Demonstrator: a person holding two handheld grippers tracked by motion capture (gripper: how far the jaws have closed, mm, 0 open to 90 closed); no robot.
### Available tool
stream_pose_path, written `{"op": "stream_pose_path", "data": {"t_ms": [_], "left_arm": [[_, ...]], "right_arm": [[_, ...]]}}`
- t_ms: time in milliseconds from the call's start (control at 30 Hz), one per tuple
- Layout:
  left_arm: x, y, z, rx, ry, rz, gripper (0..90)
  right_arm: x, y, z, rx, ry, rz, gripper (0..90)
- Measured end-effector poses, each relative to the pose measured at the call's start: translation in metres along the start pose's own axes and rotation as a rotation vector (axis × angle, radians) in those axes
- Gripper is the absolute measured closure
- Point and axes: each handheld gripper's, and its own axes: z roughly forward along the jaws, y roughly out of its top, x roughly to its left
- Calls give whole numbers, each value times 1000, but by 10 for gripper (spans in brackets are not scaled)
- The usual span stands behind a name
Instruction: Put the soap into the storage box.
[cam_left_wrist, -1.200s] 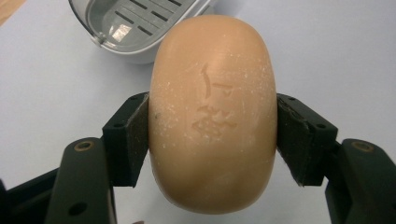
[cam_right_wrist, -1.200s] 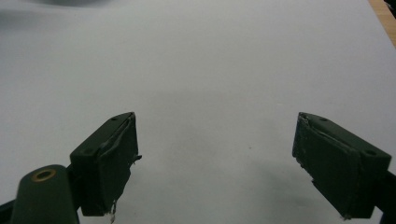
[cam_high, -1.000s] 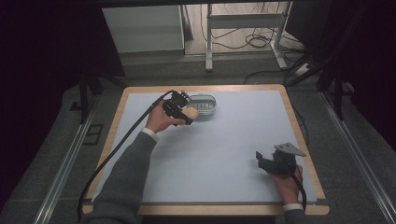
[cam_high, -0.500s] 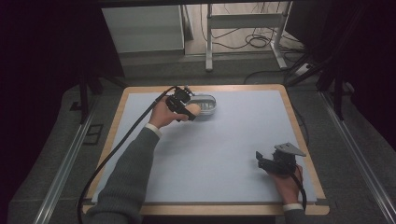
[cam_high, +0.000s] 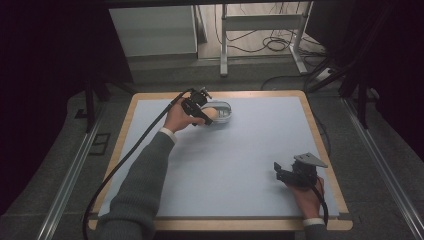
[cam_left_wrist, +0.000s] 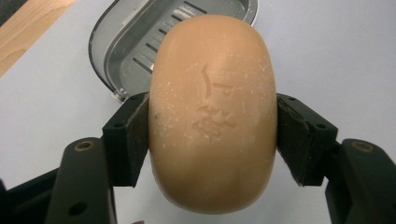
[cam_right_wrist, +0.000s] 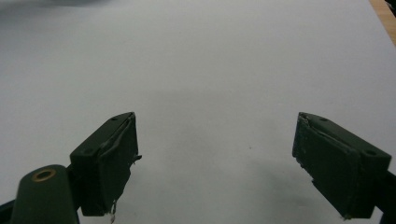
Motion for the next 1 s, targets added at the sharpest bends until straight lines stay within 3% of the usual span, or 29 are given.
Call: {"op": "stream_pose_path", "data": {"t_ms": [500,1000], "left_arm": [[6,18,12,-3,-6,1,329],[18,38,32,28,-16,6,329]], "right_arm": [[0,0,0,-1,-6,-2,145],[0,0,0,0,-6,2,145]]}}
